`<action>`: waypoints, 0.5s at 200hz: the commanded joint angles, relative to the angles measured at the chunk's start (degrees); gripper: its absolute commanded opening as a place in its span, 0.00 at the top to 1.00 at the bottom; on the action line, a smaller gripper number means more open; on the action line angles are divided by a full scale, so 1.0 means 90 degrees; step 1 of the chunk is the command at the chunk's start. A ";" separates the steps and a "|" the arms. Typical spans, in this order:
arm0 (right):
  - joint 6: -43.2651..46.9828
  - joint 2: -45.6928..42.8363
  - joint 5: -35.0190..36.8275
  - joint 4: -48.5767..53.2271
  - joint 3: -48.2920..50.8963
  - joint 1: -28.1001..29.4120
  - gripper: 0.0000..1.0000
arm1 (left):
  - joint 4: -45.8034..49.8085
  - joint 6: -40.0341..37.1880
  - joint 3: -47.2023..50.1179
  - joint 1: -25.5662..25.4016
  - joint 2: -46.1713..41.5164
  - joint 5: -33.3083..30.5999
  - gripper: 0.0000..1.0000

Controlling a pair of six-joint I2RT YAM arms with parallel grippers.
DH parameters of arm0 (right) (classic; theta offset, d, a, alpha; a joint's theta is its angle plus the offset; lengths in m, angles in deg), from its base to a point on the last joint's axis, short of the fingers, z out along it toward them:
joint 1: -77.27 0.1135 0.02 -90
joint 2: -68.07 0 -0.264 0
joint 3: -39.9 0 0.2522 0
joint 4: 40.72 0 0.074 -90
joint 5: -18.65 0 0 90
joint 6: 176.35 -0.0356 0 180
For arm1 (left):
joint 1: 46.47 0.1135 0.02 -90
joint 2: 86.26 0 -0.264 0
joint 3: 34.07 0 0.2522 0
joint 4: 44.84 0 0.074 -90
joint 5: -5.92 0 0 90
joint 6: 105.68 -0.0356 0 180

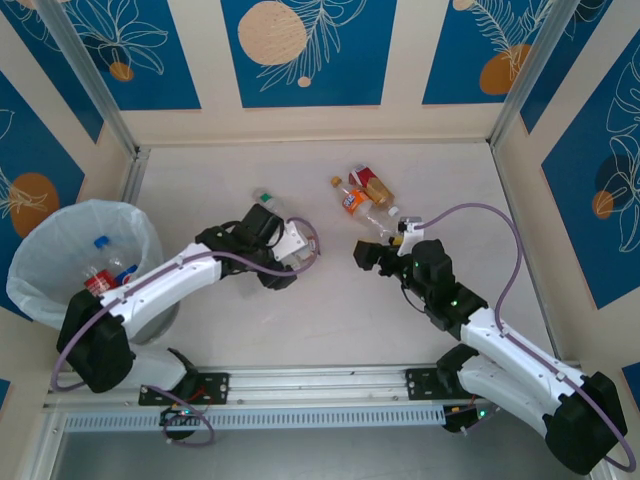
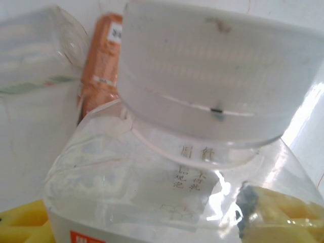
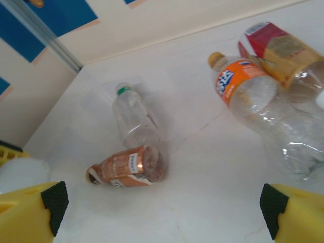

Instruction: Put the plastic bottles in the bin

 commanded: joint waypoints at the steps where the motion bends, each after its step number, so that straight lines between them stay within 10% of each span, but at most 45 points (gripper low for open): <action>1: 0.0358 0.0035 -0.0738 -0.0552 0.0032 0.0020 0.00 | -0.0589 0.0217 0.0159 0.0050 -0.0459 0.0205 1.00; 100: 0.1566 0.0810 -0.0985 -0.1338 -0.0301 0.0801 0.01 | -0.1378 0.1415 0.0283 0.0924 -0.1821 0.0114 1.00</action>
